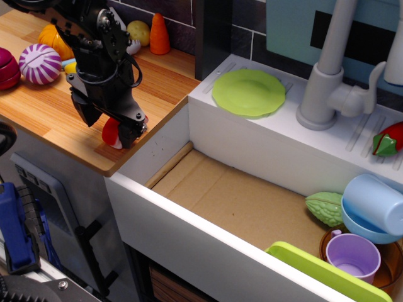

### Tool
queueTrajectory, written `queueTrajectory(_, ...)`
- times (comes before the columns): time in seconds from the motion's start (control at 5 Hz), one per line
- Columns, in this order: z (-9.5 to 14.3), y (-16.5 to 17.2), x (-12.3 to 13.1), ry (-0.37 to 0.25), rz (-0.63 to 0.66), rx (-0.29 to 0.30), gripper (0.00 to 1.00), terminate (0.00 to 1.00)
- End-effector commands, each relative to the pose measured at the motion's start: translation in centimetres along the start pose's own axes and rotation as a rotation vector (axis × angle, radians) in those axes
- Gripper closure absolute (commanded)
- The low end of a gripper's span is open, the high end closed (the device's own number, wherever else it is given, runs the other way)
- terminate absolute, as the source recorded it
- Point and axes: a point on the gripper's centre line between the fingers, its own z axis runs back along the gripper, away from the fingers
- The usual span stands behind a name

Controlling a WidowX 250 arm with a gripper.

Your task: Put sushi on plate

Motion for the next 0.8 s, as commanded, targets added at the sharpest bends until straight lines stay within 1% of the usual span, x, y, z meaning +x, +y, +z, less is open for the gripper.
queueTrajectory(0.0,-0.6,0.2,1.1,-0.054,0.022,-0.002,1.0,0.0)
queueTrajectory(0.2,-0.1,-0.6,2.1,-0.078,0.014,0.01,1.0,0.0)
queueTrajectory(0.4,1.5,-1.4,4.2,-0.094,-0.14,-0.017,1.0,0.0)
queueTrajectory(0.6,2.4,-1.1,7.0,-0.096,-0.229,-0.043,1.0,0.0)
